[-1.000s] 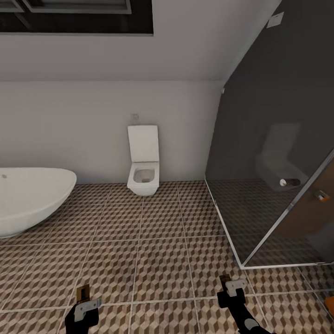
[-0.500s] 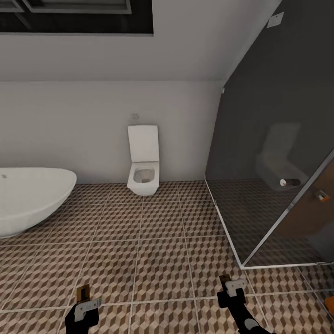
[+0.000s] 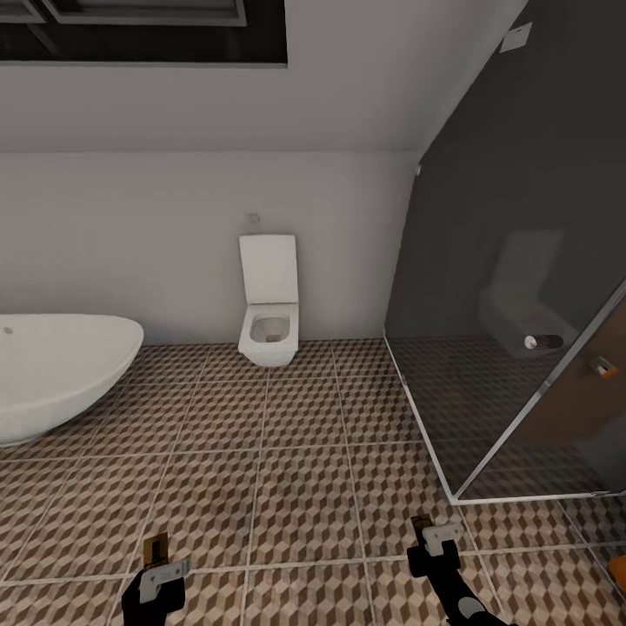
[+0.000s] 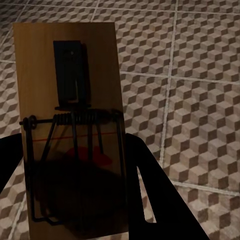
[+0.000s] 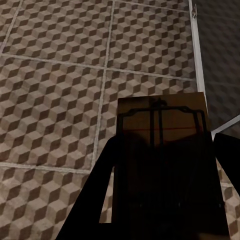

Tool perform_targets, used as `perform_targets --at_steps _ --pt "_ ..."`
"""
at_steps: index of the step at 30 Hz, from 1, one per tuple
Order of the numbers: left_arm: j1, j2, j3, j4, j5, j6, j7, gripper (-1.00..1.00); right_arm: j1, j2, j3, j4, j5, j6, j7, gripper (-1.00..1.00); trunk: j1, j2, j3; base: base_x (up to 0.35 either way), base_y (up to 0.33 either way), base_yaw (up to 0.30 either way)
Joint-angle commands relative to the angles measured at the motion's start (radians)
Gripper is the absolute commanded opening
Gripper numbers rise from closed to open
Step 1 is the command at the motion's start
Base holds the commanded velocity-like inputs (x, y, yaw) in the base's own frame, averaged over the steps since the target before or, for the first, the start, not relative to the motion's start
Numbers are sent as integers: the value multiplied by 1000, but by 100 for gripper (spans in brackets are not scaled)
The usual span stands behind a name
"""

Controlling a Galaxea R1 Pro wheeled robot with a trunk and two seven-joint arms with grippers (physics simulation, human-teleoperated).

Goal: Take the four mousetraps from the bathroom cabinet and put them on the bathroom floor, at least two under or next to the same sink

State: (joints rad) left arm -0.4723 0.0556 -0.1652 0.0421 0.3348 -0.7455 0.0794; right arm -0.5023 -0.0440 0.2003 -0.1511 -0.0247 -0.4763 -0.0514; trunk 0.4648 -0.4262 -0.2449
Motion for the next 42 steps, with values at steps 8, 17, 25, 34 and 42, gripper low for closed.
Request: perform_targets --at_steps 8,17,25,34,42 --pt "-2 0 -8 3 -4 -5 12 -100 -1 0 7 1 -3 -3 -5 -100 0 -2 -2 0 0 0" --pt "-2 0 -8 3 -4 -5 12 -100 -1 -1 7 1 -3 -2 -5 -100 0 -2 -2 0 0 0" --pt "-2 -2 -9 4 -4 -4 11 -100 -1 -1 7 1 -3 -2 -5 -100 0 -2 -2 0 0 0" --pt "1 -2 -9 4 -4 -4 11 -100 -1 -1 7 1 -3 -2 -5 -100 0 -2 -2 0 0 0" --pt "1 -2 -9 4 -4 -4 11 -100 -1 0 7 1 -3 -2 -5 -100 0 -2 -2 0 0 0"
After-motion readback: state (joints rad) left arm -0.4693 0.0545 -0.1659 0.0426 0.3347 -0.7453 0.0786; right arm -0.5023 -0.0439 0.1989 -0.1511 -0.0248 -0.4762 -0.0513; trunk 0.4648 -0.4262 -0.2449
